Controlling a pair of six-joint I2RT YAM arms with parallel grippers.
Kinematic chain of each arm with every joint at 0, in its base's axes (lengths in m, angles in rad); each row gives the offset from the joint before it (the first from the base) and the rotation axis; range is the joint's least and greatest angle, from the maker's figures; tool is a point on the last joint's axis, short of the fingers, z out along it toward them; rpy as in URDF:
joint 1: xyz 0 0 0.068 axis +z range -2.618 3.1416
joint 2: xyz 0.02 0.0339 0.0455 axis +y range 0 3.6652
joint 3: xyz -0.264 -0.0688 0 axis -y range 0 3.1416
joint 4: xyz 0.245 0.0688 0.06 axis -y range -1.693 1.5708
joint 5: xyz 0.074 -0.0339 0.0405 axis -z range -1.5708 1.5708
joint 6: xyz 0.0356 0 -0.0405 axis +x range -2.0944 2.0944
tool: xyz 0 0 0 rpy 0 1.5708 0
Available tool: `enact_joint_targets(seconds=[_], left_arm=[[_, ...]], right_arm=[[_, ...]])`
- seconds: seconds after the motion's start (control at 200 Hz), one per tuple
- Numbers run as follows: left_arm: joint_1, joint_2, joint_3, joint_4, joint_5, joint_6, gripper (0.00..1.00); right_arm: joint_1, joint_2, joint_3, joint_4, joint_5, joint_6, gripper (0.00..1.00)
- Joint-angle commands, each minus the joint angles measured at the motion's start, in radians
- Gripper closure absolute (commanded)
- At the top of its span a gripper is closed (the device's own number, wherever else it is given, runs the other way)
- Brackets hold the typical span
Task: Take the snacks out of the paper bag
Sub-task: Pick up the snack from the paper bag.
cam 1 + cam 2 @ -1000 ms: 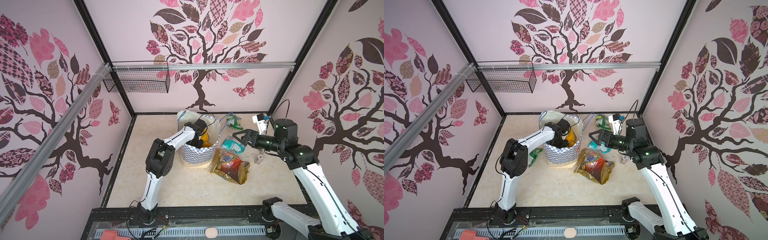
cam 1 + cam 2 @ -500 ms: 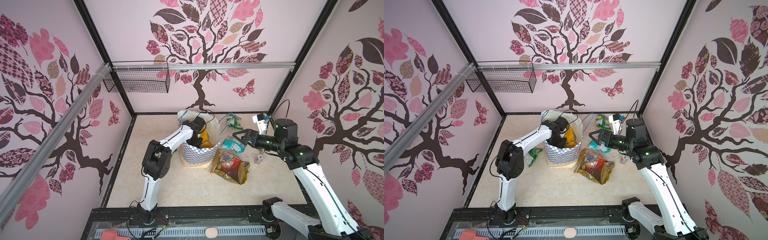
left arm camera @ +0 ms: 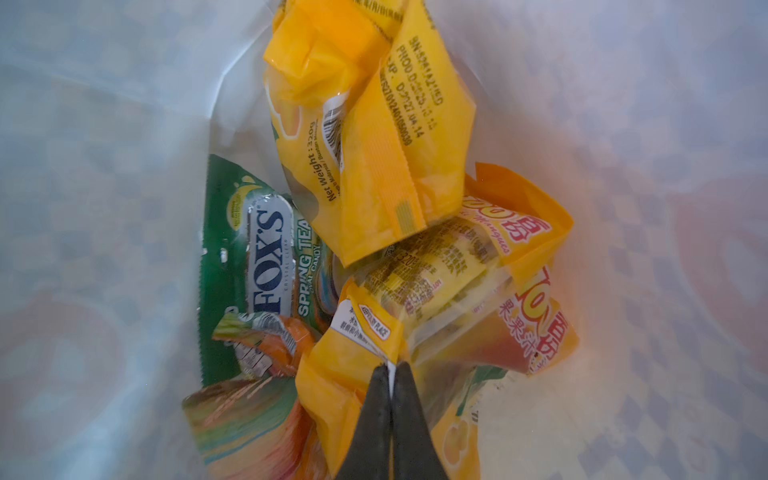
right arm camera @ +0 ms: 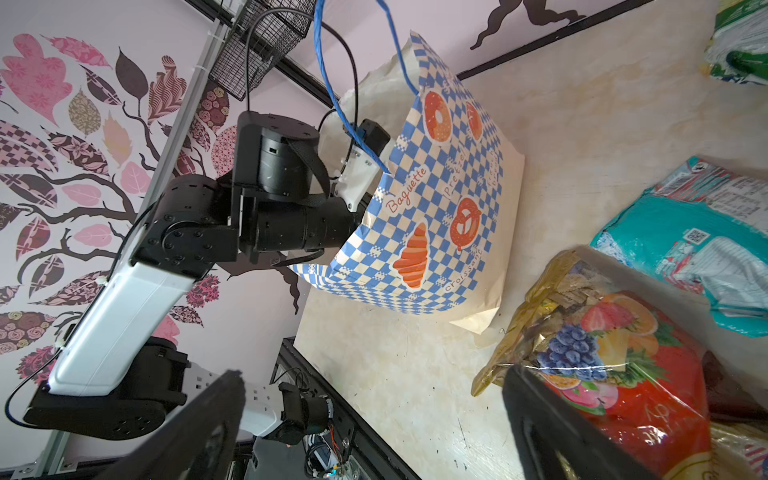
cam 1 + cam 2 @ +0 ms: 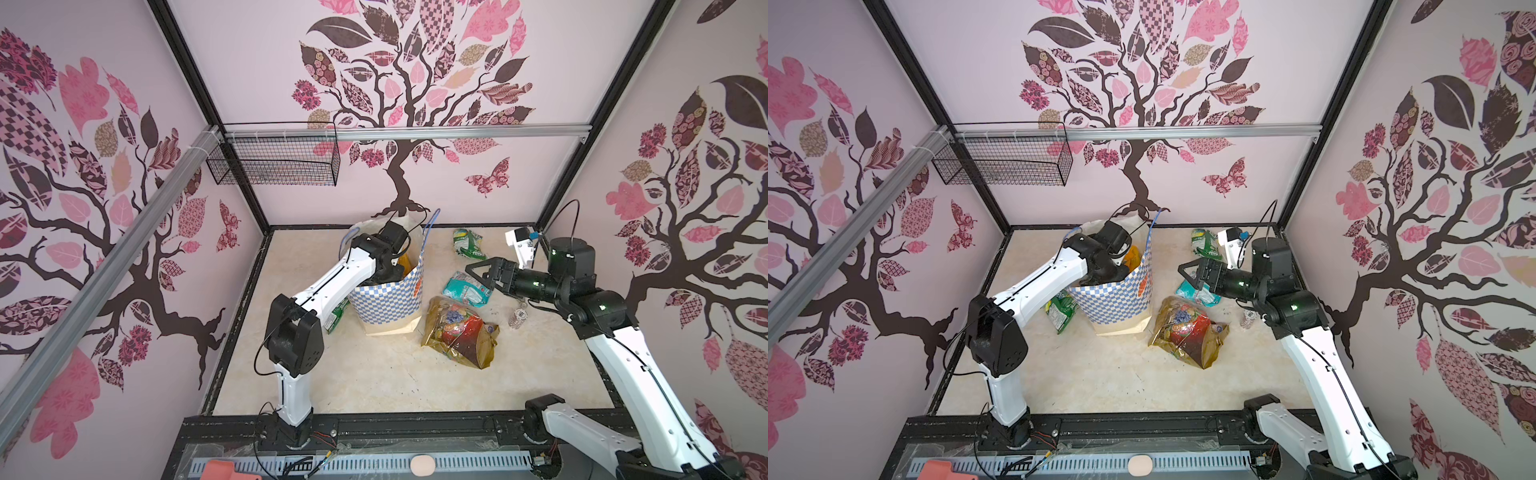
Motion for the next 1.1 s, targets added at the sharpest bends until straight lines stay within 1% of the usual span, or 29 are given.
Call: enact_joint_targets(seconds=[0.0,0.165,0.28,0.435,0.59,0.735,0.9,0.955,0.985,1.095], left_arm=[[-0.008,-0.072,0.066,0.043,-0.075,0.015,1.00],[-0.020,-0.098,0.087,0.040,-0.141,0.029,1.00],[-0.035,-0.118,0.086,0.054,-0.218,0.037,1.00],[-0.072,-0.139,0.085,0.085,-0.331,0.086,1.00],[-0.090,-0.175,0.094,0.131,-0.389,0.125,1.00],[-0.108,-0.182,0.128,0.126,-0.461,0.169,1.00],[-0.111,-0.197,0.142,0.144,-0.478,0.203,1.00],[-0.111,-0.197,0.141,0.144,-0.474,0.205,1.00],[-0.111,-0.198,0.176,0.145,-0.471,0.205,1.00],[-0.112,-0.198,0.182,0.148,-0.450,0.198,1.00]], right_arm=[[0.005,-0.006,0.025,0.003,0.014,-0.004,0.00],[0.006,-0.006,0.032,-0.004,0.019,-0.007,0.00],[0.006,-0.008,0.033,-0.004,0.024,-0.008,0.00],[0.006,-0.009,0.030,-0.001,0.022,-0.009,0.00],[0.007,-0.009,0.021,0.005,0.016,-0.008,0.00],[0.007,-0.011,0.014,0.013,0.011,-0.001,0.00],[0.007,-0.009,0.014,0.016,0.010,0.000,0.00],[0.007,-0.009,0.013,0.016,0.010,0.000,0.00],[0.007,-0.009,0.014,0.015,0.009,-0.001,0.00],[0.007,-0.012,0.014,0.013,0.011,-0.001,0.00]])
